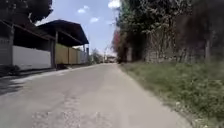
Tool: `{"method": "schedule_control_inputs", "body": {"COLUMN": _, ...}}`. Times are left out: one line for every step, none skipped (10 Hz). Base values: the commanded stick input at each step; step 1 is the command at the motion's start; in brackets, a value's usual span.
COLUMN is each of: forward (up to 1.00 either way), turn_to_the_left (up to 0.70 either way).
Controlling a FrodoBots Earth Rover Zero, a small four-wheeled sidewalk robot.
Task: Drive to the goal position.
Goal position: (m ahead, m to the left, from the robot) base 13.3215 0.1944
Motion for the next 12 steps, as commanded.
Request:
{"method": "schedule_control_inputs", "body": {"forward": 1.0, "turn_to_the_left": 0.0}}
{"method": "schedule_control_inputs", "body": {"forward": 1.0, "turn_to_the_left": 0.0}}
{"method": "schedule_control_inputs", "body": {"forward": 1.0, "turn_to_the_left": 0.0}}
{"method": "schedule_control_inputs", "body": {"forward": 1.0, "turn_to_the_left": 0.0}}
{"method": "schedule_control_inputs", "body": {"forward": 1.0, "turn_to_the_left": 0.0}}
{"method": "schedule_control_inputs", "body": {"forward": 1.0, "turn_to_the_left": 0.0}}
{"method": "schedule_control_inputs", "body": {"forward": 1.0, "turn_to_the_left": -0.06}}
{"method": "schedule_control_inputs", "body": {"forward": 1.0, "turn_to_the_left": -0.29}}
{"method": "schedule_control_inputs", "body": {"forward": 1.0, "turn_to_the_left": -0.39}}
{"method": "schedule_control_inputs", "body": {"forward": 1.0, "turn_to_the_left": -0.22}}
{"method": "schedule_control_inputs", "body": {"forward": 1.0, "turn_to_the_left": -0.06}}
{"method": "schedule_control_inputs", "body": {"forward": 1.0, "turn_to_the_left": 0.0}}
